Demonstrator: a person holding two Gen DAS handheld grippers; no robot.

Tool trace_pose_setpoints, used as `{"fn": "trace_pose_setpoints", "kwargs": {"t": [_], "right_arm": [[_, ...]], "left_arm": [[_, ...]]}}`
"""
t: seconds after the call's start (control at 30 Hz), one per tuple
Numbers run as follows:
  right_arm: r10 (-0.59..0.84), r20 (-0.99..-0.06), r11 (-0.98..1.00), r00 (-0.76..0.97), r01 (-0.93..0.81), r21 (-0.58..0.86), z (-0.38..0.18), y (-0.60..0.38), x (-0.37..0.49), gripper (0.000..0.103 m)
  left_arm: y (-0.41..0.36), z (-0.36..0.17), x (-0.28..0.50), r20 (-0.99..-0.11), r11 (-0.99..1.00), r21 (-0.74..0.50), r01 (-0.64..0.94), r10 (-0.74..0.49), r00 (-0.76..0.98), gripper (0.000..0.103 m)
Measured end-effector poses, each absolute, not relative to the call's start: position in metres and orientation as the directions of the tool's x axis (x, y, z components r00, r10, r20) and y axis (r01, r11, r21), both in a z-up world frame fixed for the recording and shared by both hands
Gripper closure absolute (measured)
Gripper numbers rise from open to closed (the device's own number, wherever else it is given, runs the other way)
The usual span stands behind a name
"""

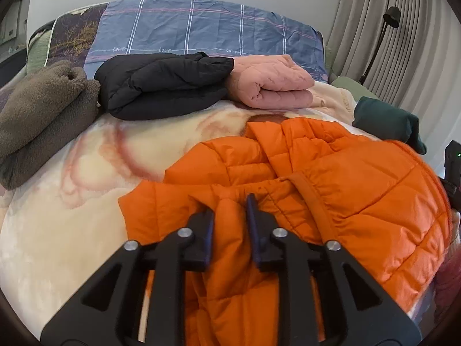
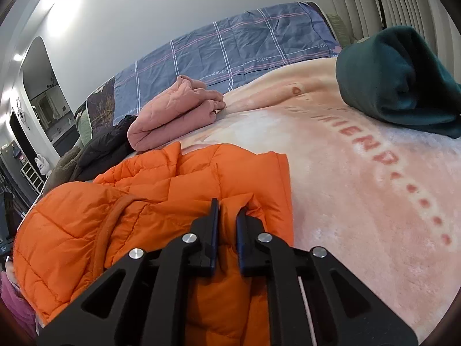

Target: Fold large clothes

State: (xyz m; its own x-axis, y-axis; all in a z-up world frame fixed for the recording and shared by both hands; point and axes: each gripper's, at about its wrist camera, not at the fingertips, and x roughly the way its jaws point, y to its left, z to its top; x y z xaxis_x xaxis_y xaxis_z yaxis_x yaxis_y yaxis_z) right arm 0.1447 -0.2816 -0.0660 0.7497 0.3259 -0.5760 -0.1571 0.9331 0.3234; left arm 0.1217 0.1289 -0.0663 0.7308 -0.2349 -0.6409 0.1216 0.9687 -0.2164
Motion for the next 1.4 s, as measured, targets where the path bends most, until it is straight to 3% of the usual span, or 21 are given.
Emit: {"fn": "trace_pose_setpoints", "kwargs": {"t": [0.07, 0.1, 0.13, 0.23, 0.43, 0.77, 0.87, 0.9, 0.97, 1.03, 1.07, 1.1, 1.17, 1.4], "right_arm": [[0.319, -0.563, 0.934, 0.762, -0.154, 0.321, -0.056, -0.288, 0.129, 0.075], [0.310, -0.557, 0.936, 0.770, -0.147, 0.318, -0.052, -0.293, 0.122, 0.056], [0.294, -0.544, 0.940, 0.786, -0.135, 0.313, -0.047, -0.297, 0.111, 0.048], [0.277, -0.516, 0.945, 0.811, -0.134, 0.297, -0.034, -0.310, 0.079, 0.044], [0.326, -0.572, 0.926, 0.752, -0.133, 0.353, -0.050, -0.324, 0.023, 0.041], [0.495, -0.565, 0.837, 0.660, -0.187, 0.514, -0.081, -0.302, -0.011, 0.039], [0.515, -0.563, 0.824, 0.646, -0.191, 0.534, -0.082, -0.294, -0.006, 0.039], [0.518, -0.562, 0.824, 0.645, -0.199, 0.531, -0.081, -0.291, -0.006, 0.039], [0.519, -0.564, 0.827, 0.643, -0.211, 0.521, -0.080, -0.285, -0.006, 0.039], [0.518, -0.568, 0.830, 0.640, -0.217, 0.513, -0.078, -0.282, -0.006, 0.039], [0.518, -0.567, 0.833, 0.640, -0.227, 0.505, -0.075, -0.280, -0.006, 0.041], [0.519, -0.557, 0.834, 0.648, -0.239, 0.498, -0.072, -0.279, -0.008, 0.053], [0.512, -0.517, 0.840, 0.686, -0.274, 0.468, -0.054, -0.277, -0.016, 0.066], [0.535, -0.337, 0.809, 0.775, -0.355, 0.468, 0.013, -0.288, -0.014, 0.067]], "left_arm": [[0.133, -0.059, 0.111, -0.628, 0.965, -0.238, 0.111, -0.240, 0.740, 0.058], [0.135, -0.054, 0.103, -0.616, 0.969, -0.229, 0.092, -0.218, 0.757, 0.032], [0.137, -0.048, 0.092, -0.593, 0.975, -0.209, 0.071, -0.184, 0.784, 0.021], [0.139, -0.040, 0.067, -0.570, 0.976, -0.201, 0.086, -0.188, 0.800, 0.020], [0.136, -0.038, 0.008, -0.573, 0.972, -0.200, 0.122, -0.217, 0.790, 0.017], [0.115, -0.065, -0.034, -0.565, 0.878, -0.393, 0.273, -0.465, 0.681, 0.015], [0.108, -0.071, -0.029, -0.570, 0.874, -0.400, 0.276, -0.473, 0.672, 0.017], [0.106, -0.073, -0.028, -0.572, 0.874, -0.400, 0.277, -0.474, 0.669, 0.023], [0.101, -0.076, -0.024, -0.577, 0.872, -0.401, 0.282, -0.479, 0.662, 0.038], [0.100, -0.077, -0.022, -0.578, 0.871, -0.406, 0.276, -0.479, 0.661, 0.064], [0.102, -0.077, -0.021, -0.574, 0.866, -0.422, 0.269, -0.484, 0.661, 0.068], [0.103, -0.076, -0.022, -0.569, 0.864, -0.432, 0.258, -0.483, 0.665, 0.074], [0.107, -0.068, -0.024, -0.547, 0.852, -0.460, 0.250, -0.494, 0.676, 0.084], [0.108, -0.011, -0.030, -0.431, 0.836, -0.450, 0.315, -0.512, 0.743, 0.085]]}}
